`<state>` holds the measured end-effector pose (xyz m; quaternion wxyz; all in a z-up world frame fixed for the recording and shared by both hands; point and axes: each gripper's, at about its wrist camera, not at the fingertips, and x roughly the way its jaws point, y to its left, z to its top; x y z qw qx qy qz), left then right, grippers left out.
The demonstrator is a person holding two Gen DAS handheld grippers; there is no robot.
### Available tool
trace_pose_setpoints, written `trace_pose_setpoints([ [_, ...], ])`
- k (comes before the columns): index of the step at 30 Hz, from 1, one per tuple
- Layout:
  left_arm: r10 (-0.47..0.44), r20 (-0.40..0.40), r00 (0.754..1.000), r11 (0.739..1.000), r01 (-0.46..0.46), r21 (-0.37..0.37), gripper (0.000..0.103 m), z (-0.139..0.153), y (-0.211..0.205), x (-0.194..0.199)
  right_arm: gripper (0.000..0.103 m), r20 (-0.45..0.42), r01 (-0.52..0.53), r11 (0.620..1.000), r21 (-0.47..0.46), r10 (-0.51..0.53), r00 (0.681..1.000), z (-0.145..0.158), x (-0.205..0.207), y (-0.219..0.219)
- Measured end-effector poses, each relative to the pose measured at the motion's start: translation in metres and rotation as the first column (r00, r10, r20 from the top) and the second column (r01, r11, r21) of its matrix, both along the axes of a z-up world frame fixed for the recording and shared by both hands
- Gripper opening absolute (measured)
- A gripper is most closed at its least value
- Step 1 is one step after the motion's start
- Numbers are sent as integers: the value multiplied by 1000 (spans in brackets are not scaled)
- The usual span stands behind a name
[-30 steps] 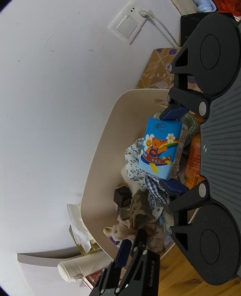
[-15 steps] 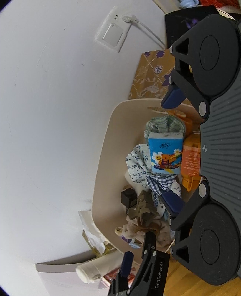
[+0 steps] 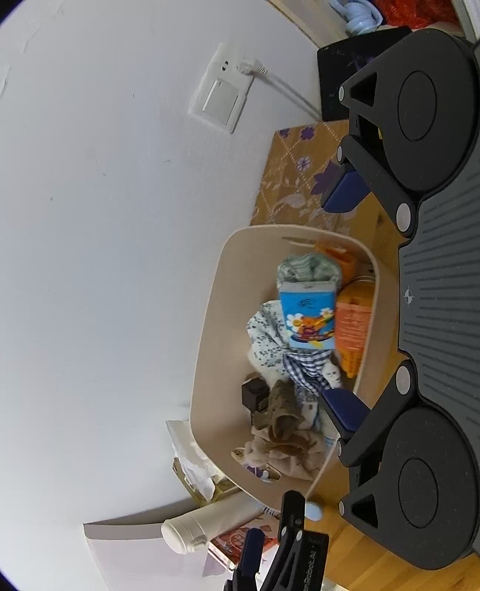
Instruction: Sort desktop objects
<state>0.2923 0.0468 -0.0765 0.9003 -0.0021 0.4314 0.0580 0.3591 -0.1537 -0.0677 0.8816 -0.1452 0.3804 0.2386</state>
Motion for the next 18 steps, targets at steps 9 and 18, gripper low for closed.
trace_pose_setpoints([
  [9, 25, 14, 1000, 1000, -25, 12, 76, 27, -20, -42, 103, -6, 47, 998, 51, -47, 999, 25, -36, -26],
  [18, 102, 30, 994, 994, -103, 43, 76, 58, -36, -88, 103, 6, 53, 994, 92, -54, 999, 54, -84, -48],
])
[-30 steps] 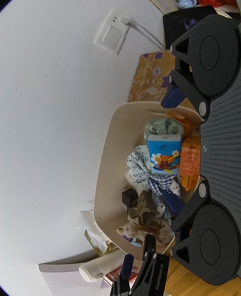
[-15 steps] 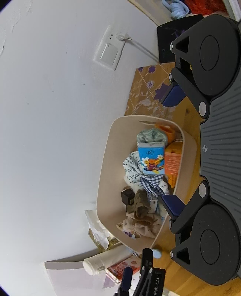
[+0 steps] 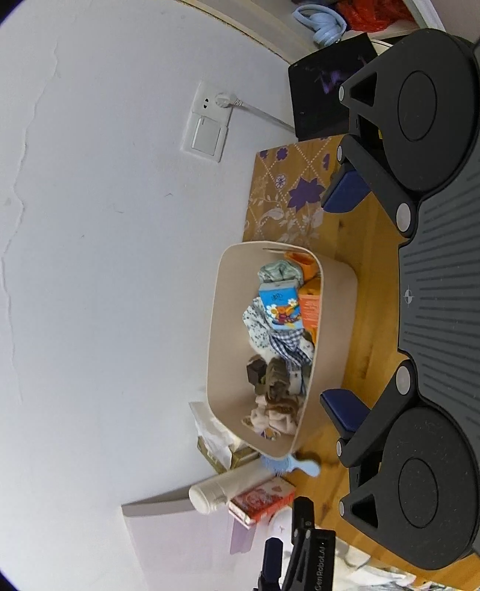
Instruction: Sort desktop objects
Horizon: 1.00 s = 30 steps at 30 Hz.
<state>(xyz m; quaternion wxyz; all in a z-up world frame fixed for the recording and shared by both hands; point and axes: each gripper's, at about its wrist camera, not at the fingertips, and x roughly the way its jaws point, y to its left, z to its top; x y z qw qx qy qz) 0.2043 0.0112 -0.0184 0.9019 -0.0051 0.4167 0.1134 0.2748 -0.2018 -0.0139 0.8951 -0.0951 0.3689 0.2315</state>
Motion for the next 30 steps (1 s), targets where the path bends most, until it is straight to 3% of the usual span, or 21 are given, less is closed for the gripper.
trace_pose_setpoints([
  [6, 16, 82, 996, 999, -13, -30, 76, 26, -12, -35, 103, 3, 13, 1000, 13, -13, 1000, 17, -33, -14],
  [14, -5, 125, 992, 1000, 9, -26, 77, 57, -38, -77, 103, 35, 29, 1000, 4, -29, 999, 36, -75, -34],
  [25, -5, 122, 992, 997, 15, -76, 78, 68, -75, -120, 103, 82, 75, 997, 13, -76, 994, 53, -120, -61],
  [30, 17, 118, 993, 995, -6, -96, 78, 70, -89, -141, 103, 65, 78, 996, 36, -80, 995, 58, -138, -72],
])
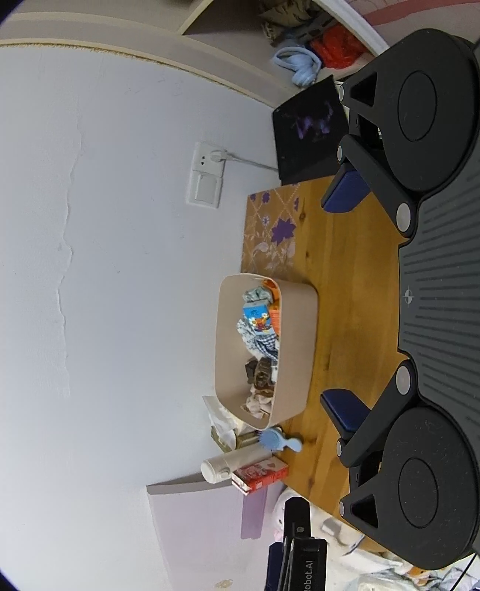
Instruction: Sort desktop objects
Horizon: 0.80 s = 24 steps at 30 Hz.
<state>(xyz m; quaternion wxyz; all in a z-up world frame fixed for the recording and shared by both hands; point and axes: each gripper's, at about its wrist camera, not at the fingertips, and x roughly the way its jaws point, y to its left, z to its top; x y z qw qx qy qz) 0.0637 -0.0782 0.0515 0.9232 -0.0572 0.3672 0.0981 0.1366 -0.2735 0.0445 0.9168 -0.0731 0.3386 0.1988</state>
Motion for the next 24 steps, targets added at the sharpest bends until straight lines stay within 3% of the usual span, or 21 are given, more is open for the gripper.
trace_pose_setpoints([
  [24, 25, -90, 996, 998, -29, -48, 80, 12, -42, -113, 103, -72, 13, 1000, -10, -14, 997, 20, -99, -86],
])
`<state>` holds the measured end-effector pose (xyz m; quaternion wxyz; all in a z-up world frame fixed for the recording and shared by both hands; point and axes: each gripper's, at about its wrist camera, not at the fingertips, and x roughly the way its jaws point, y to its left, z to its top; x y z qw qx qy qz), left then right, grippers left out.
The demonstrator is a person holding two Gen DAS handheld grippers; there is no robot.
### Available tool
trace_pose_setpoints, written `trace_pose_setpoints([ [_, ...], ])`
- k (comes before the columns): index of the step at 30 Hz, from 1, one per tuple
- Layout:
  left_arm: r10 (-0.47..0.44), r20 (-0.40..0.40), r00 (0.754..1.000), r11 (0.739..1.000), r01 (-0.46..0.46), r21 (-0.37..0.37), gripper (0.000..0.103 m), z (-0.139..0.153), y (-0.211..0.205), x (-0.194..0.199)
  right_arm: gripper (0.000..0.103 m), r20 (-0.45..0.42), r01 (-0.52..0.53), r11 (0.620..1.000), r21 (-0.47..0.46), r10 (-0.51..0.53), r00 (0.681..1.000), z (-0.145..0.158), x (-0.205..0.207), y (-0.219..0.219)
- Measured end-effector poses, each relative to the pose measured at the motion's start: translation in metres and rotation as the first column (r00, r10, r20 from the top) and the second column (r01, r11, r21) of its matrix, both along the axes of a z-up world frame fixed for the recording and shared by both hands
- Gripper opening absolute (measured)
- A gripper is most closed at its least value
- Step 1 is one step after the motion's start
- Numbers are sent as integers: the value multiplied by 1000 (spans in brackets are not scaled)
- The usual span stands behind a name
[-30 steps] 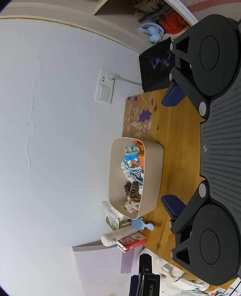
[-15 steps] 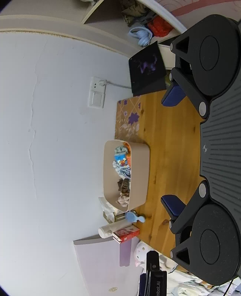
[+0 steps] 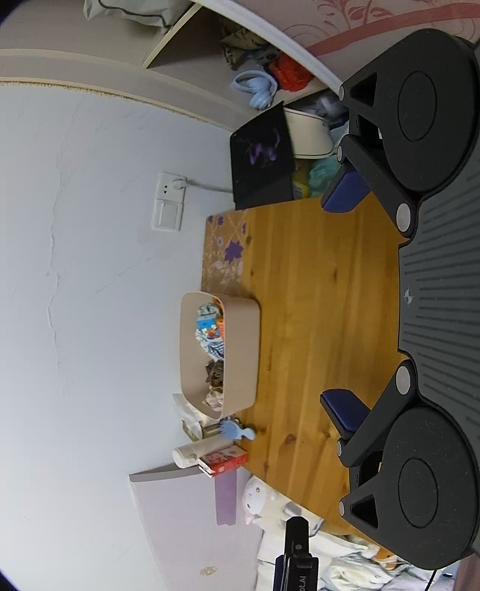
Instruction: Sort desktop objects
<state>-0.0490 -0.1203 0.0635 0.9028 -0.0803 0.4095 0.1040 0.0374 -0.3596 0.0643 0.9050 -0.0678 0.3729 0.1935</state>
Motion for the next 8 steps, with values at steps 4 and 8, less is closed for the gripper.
trace_pose_setpoints([
  [4, 13, -4, 1000, 1000, -13, -11, 80, -1, -4, -12, 103, -4, -7, 1000, -11, 7, 1000, 0, -11, -9],
  [8, 34, -1, 999, 999, -34, -11, 80, 1, -9, -23, 103, 2, -14, 1000, -16, 14, 1000, 1, -17, -15],
])
